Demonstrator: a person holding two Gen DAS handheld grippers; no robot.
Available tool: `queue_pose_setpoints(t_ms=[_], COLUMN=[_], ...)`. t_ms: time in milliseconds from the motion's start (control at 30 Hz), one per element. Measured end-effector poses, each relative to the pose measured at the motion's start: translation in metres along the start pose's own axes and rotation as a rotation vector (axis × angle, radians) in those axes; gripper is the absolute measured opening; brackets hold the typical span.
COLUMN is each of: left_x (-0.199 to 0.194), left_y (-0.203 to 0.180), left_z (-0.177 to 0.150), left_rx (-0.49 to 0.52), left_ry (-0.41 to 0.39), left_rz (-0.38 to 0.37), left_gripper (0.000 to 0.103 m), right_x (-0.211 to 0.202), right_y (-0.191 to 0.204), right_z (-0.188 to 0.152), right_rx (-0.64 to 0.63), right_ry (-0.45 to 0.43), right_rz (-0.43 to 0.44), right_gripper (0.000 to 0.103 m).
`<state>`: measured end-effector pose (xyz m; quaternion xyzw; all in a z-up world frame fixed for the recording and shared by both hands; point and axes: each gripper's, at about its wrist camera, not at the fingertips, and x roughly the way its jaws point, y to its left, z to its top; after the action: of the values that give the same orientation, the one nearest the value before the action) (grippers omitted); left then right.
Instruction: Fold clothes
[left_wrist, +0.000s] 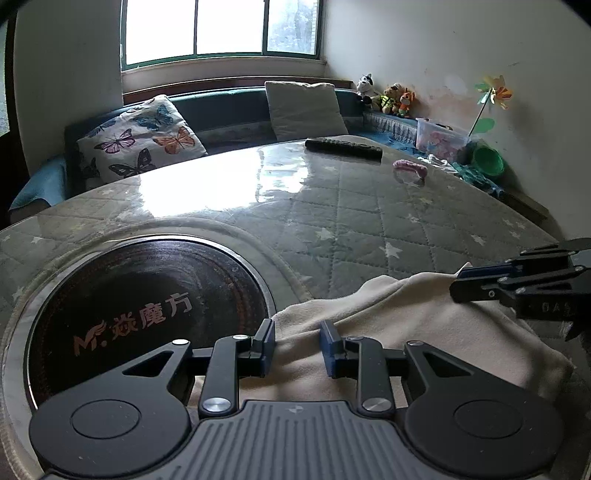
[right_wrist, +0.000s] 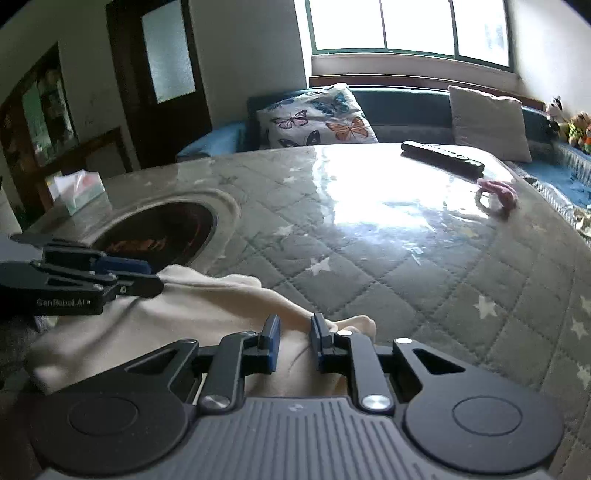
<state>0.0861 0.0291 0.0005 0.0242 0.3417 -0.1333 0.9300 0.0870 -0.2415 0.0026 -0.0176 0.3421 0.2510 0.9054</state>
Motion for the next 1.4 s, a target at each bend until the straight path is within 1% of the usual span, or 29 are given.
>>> queue_pose_setpoints(t_ms=[67,133,167,233,267,300,333,367,400,433,467,500,533,567,667,767,833,900,933,1033,1100,1133,1167,1233,1300,1400], left_x=[-0.008,-0.018,-0.023,-0.034,-0.038,-0.043,-0.049,-0.054,-0.058,-0.063,-0.067,-0.071,-0.075,-0.079,-0.084,-0.085,-0.085,-0.087,-0.089,-0.096,-0.1,-0.101,-0.102,-0.1,-0.101,-0.109], left_y=[0.002,0.004,0.005,0.007,0.007,0.008,0.008,0.008,0.007,0.006,0.005,0.004,0.004,0.002,-0.002,-0.001,0.002,0.006,0.007,0.013,0.016,0.018,0.019,0.023,0.024,0.02], left_z=[0.0,-0.003,-0.005,-0.012,-0.015,-0.019,-0.023,-0.028,-0.032,-0.036,-0.04,-0.045,-0.049,-0.053,-0.063,-0.073,-0.079,-0.084,-0.086,-0.09,-0.091,-0.091,-0.091,-0.092,-0.091,-0.084], left_rx=[-0.011,-0.021,-0.023,-0.027,-0.03,-0.034,-0.039,-0.041,-0.039,-0.039,-0.039,-0.042,-0.044,-0.046,-0.044,-0.048,-0.042,-0.059,-0.067,-0.11,-0.139,-0.145,-0.15,-0.159,-0.161,-0.158], left_ry=[-0.017,-0.032,-0.036,-0.042,-0.043,-0.045,-0.046,-0.05,-0.053,-0.055,-0.057,-0.059,-0.061,-0.061,-0.057,-0.047,-0.042,-0.035,-0.034,-0.046,-0.056,-0.058,-0.06,-0.037,-0.033,-0.074], left_rz=[0.014,0.033,0.046,0.069,0.078,0.091,0.104,0.121,0.132,0.143,0.154,0.155,0.157,0.154,0.181,0.213,0.242,0.247,0.252,0.253,0.249,0.261,0.274,0.283,0.284,0.285], left_gripper=[0.036,0.049,0.052,0.062,0.065,0.072,0.082,0.086,0.09,0.095,0.099,0.103,0.103,0.103,0.103,0.103,0.103,0.103,0.103,0.103,0.103,0.103,0.103,0.103,0.103,0.103], right_x=[-0.004,-0.01,-0.012,-0.019,-0.022,-0.025,-0.027,-0.028,-0.03,-0.031,-0.032,-0.033,-0.033,-0.033,-0.032,-0.026,-0.027,-0.03,-0.032,-0.037,-0.04,-0.041,-0.038,-0.033,-0.038,-0.045], right_y=[-0.001,0.003,0.005,0.013,0.018,0.022,0.028,0.032,0.039,0.044,0.049,0.055,0.06,0.065,0.077,0.084,0.092,0.098,0.099,0.104,0.107,0.109,0.111,0.116,0.116,0.114], right_z=[0.001,0.002,0.002,0.0,-0.002,-0.004,-0.006,-0.008,-0.011,-0.013,-0.016,-0.018,-0.021,-0.023,-0.029,-0.035,-0.041,-0.045,-0.045,-0.047,-0.048,-0.049,-0.051,-0.057,-0.055,-0.05], right_rx=[0.006,-0.017,-0.025,-0.053,-0.073,-0.093,-0.114,-0.125,-0.142,-0.154,-0.173,-0.192,-0.21,-0.223,-0.253,-0.278,-0.331,-0.378,-0.387,-0.402,-0.412,-0.417,-0.428,-0.451,-0.456,-0.443], right_ry=[-0.014,-0.025,-0.027,-0.034,-0.035,-0.035,-0.036,-0.037,-0.04,-0.041,-0.045,-0.048,-0.053,-0.054,-0.054,-0.03,-0.04,-0.051,-0.055,-0.063,-0.068,-0.07,-0.055,-0.025,-0.033,-0.058], right_rz=[-0.006,-0.003,0.0,0.009,0.015,0.021,0.029,0.035,0.046,0.051,0.053,0.054,0.054,0.058,0.067,0.077,0.059,0.042,0.04,0.06,0.073,0.08,0.085,0.096,0.107,0.11], right_gripper=[0.017,0.017,0.018,0.019,0.019,0.02,0.023,0.026,0.034,0.037,0.037,0.039,0.046,0.049,0.051,0.052,0.054,0.056,0.059,0.063,0.063,0.063,0.063,0.063,0.063,0.064])
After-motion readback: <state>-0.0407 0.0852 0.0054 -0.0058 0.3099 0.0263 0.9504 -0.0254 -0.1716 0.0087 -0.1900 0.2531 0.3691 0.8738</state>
